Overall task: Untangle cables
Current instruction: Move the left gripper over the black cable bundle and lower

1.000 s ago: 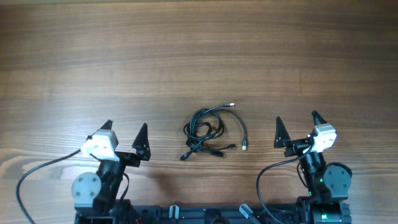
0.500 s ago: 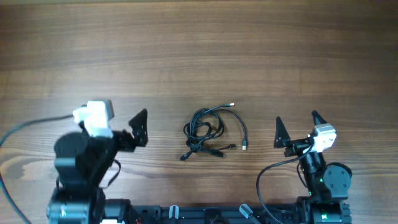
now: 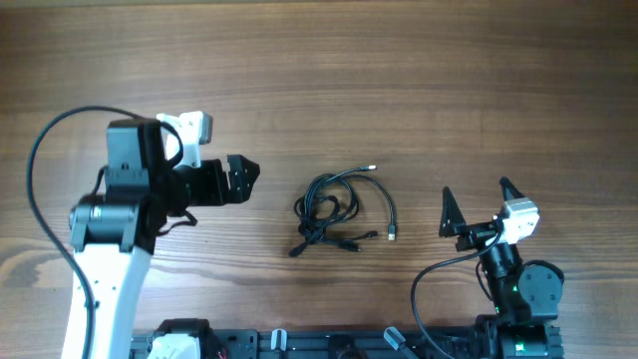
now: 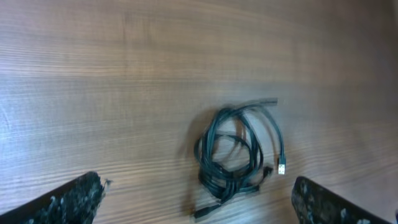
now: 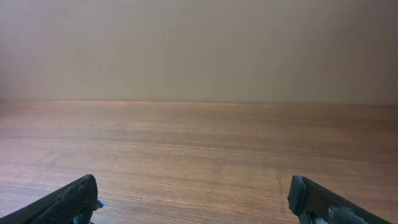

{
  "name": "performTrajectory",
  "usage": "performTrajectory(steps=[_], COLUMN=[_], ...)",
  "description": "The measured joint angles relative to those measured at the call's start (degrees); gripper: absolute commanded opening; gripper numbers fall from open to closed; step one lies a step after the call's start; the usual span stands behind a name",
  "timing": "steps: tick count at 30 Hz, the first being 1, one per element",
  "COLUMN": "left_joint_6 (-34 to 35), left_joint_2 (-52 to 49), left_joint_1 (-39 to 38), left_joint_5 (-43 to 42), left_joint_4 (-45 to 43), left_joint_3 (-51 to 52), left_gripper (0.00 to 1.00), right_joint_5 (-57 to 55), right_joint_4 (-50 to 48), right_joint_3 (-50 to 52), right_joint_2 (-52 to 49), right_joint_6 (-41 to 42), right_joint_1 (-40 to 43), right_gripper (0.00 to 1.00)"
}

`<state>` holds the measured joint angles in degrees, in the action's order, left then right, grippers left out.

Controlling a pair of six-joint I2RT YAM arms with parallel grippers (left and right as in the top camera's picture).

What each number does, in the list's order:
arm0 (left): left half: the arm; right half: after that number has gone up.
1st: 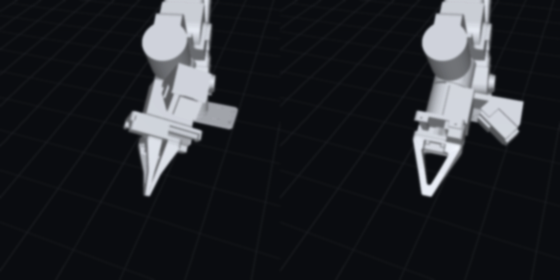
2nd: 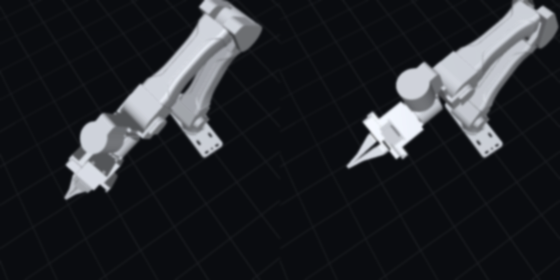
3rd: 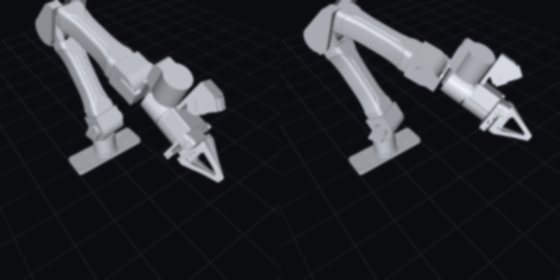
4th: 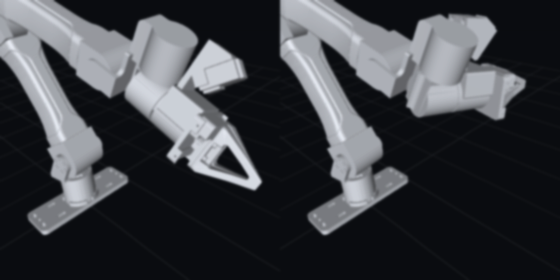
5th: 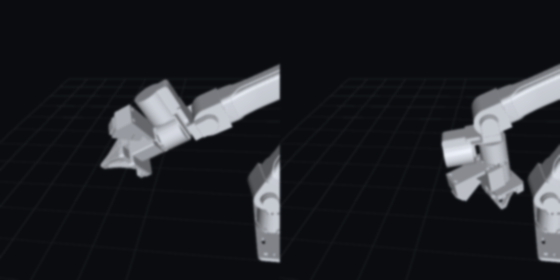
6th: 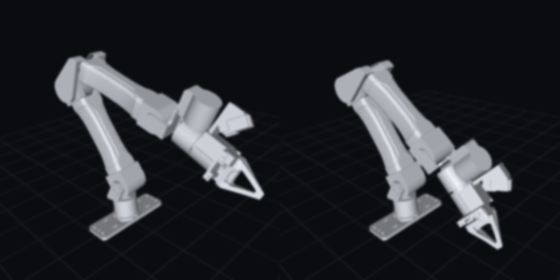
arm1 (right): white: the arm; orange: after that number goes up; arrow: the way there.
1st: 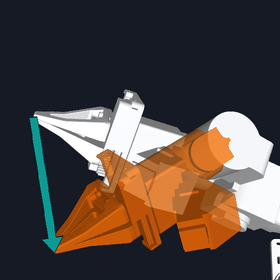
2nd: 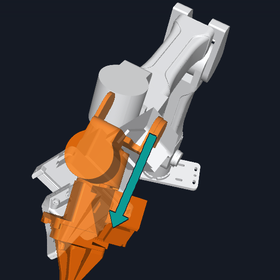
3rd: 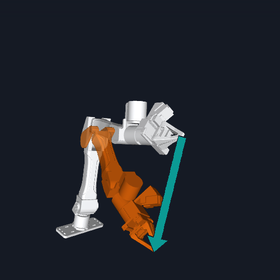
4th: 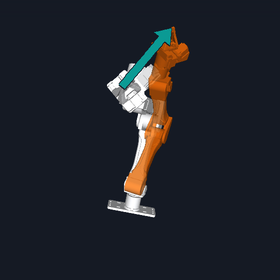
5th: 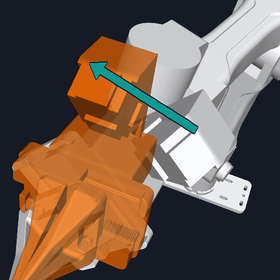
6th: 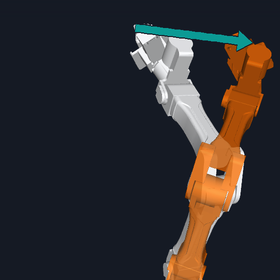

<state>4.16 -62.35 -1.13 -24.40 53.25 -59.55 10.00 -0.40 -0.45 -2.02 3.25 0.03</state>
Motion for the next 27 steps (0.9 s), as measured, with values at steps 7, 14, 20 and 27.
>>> performTrajectory(steps=[7,14,20,27], left_joint_6=[-4.48,-5.49,-5.62,-5.62], left_joint_2=[-7.34,-15.87,-24.11,-30.97], left_joint_1=[-1.11,-6.25,-10.93,-14.56], left_joint_5=[-0.81,-0.74,-0.74,0.57], left_joint_4=[3.61,3.76,2.4,-3.23], left_joint_3=[-2.99,-3.1,-3.1,-3.1], left_gripper=[1.0,1.0,1.0,1.0], right_joint_5=[0.0,0.46,1.99,2.67], right_joint_4=[0.0,-0.02,-0.02,-0.04], right_joint_3=[0.0,0.0,0.0,0.0], right_joint_2=[0.0,0.0,0.0,0.0], right_joint_6=[6.6,24.15,30.45,33.64], right_joint_1=[0.0,0.0,0.0,0.0], right_gripper=[1.0,1.0,1.0,1.0])
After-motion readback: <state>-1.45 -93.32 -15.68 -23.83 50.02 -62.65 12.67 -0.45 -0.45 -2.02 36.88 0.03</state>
